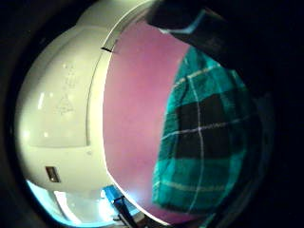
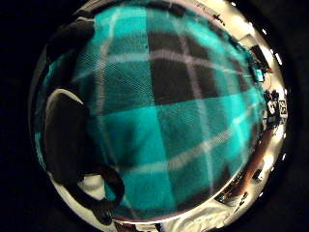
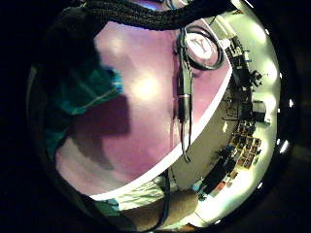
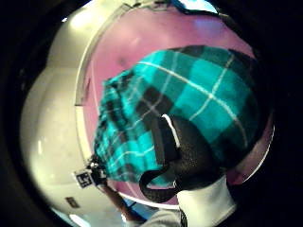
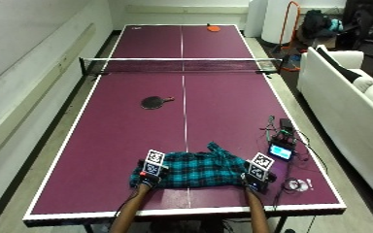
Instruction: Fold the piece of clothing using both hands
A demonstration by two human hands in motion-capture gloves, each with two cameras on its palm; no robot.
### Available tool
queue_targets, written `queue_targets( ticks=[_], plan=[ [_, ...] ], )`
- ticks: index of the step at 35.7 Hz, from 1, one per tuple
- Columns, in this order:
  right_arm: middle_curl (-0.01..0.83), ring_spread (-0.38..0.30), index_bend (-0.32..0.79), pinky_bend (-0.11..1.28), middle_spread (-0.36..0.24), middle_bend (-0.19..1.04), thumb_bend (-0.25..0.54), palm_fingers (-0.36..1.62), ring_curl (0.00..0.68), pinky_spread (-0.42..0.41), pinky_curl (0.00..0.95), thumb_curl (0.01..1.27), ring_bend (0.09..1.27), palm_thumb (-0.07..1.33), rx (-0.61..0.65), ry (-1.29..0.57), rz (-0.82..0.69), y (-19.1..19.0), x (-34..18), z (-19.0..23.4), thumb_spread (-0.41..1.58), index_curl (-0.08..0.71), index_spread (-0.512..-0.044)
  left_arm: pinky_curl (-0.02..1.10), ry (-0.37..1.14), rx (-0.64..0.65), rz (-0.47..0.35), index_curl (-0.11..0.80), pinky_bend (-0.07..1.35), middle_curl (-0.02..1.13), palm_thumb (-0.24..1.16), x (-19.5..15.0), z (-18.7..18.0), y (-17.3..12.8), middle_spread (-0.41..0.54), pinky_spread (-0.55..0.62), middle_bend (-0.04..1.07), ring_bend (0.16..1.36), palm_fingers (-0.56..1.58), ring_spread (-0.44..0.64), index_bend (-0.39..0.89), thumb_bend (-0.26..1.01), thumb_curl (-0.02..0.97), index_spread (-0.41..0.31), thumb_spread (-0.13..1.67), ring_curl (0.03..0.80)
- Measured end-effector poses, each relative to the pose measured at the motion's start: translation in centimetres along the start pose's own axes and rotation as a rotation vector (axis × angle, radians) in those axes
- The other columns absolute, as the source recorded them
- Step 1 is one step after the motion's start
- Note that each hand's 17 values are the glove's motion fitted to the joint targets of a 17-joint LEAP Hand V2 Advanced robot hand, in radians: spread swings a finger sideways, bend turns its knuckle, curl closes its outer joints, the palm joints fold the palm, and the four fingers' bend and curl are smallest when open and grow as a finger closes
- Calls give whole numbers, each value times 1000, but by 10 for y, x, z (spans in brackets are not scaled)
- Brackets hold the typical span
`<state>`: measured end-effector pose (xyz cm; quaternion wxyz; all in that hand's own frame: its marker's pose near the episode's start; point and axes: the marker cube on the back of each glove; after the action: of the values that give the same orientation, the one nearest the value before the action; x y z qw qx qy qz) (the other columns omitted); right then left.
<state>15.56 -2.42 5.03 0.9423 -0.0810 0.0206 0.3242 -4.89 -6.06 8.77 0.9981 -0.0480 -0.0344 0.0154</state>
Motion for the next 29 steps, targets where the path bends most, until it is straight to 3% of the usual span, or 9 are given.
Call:
queue_targets(
  ticks=[3, 7, 9, 10, 12, 13, 19, 25, 29],
  plan=[
    [404, 36, 99, 414, -77, 182, -34, 447, 391, 186, 378, 259, 522, 577, 72, 84, 51, -11, 12, 14, 1152, 259, -257, 417, 35, -65, 10, 348, 231, 432, 452, 13, 8, -6, -109, 242, 113, 477, 439, -3, 202, -77, 192, -160, 1377, 379],
    [424, -59, 23, 290, -100, 285, -8, 666, 417, 215, 329, 269, 736, 586, 111, 58, 34, -23, 15, 24, 1188, 209, -266, 396, 152, -164, 35, 333, 251, 403, 297, 37, 8, -11, -28, 369, 125, 507, 383, 104, 136, -58, 139, -126, 1464, 362],
    [457, -107, 4, 279, -137, 418, 45, 883, 416, 181, 312, 296, 780, 683, 145, 21, 8, -30, 14, 22, 1215, 181, -282, 385, 151, -109, 34, 322, 263, 382, 248, 45, 6, -20, -5, 410, 120, 528, 358, 135, 116, -45, 123, -115, 1490, 353],
    [450, -119, 1, 262, -137, 412, 37, 862, 412, 188, 297, 297, 787, 677, 161, 13, 5, -32, 15, 19, 1217, 170, -284, 381, 140, -77, 31, 321, 265, 382, 227, 47, 4, -24, 5, 428, 135, 536, 362, 149, 119, -40, 116, -114, 1502, 352],
    [480, -146, 23, 288, -162, 484, 76, 989, 440, 118, 315, 321, 825, 761, 182, -9, 6, -35, 15, 10, 1220, 173, -288, 379, 124, -55, 31, 317, 283, 369, 192, 51, 2, -27, 23, 457, 131, 549, 343, 176, 121, -30, 106, -105, 1525, 350],
    [483, -154, 27, 373, -174, 489, 113, 1136, 448, 8, 346, 345, 837, 842, 191, -32, 0, -40, 13, 7, 1195, 170, -290, 378, 127, -60, 35, 317, 286, 365, 178, 53, 2, -26, 30, 469, 138, 555, 344, 181, 126, -26, 101, -102, 1537, 349],
    [507, -184, 70, 460, -194, 509, 111, 1177, 498, -167, 398, 400, 886, 939, 287, -239, -134, -96, -39, -3, 1074, 184, -298, 363, 206, 25, 92, 317, 273, 352, 117, 62, -8, -25, 36, 510, 163, 598, 367, 176, 139, -11, 88, -96, 1577, 347],
    [507, -199, 94, 488, -205, 490, 54, 1159, 512, -244, 421, 458, 888, 958, 387, -223, -373, -40, -137, -64, 894, 197, -306, 362, 115, 336, -71, 300, 279, 350, 106, 14, -55, -43, 28, 513, 177, 654, 382, 135, 110, 3, 87, -85, 1589, 359],
    [509, -205, 100, 487, -209, 483, 25, 1158, 513, -271, 426, 492, 876, 971, 459, -213, -527, -2, -220, -78, 807, 205, -308, 356, 257, 345, -106, 296, 267, 353, 121, -15, -21, -71, 16, 510, 187, 663, 393, 113, 117, 13, 96, -82, 1585, 359]
  ],
)
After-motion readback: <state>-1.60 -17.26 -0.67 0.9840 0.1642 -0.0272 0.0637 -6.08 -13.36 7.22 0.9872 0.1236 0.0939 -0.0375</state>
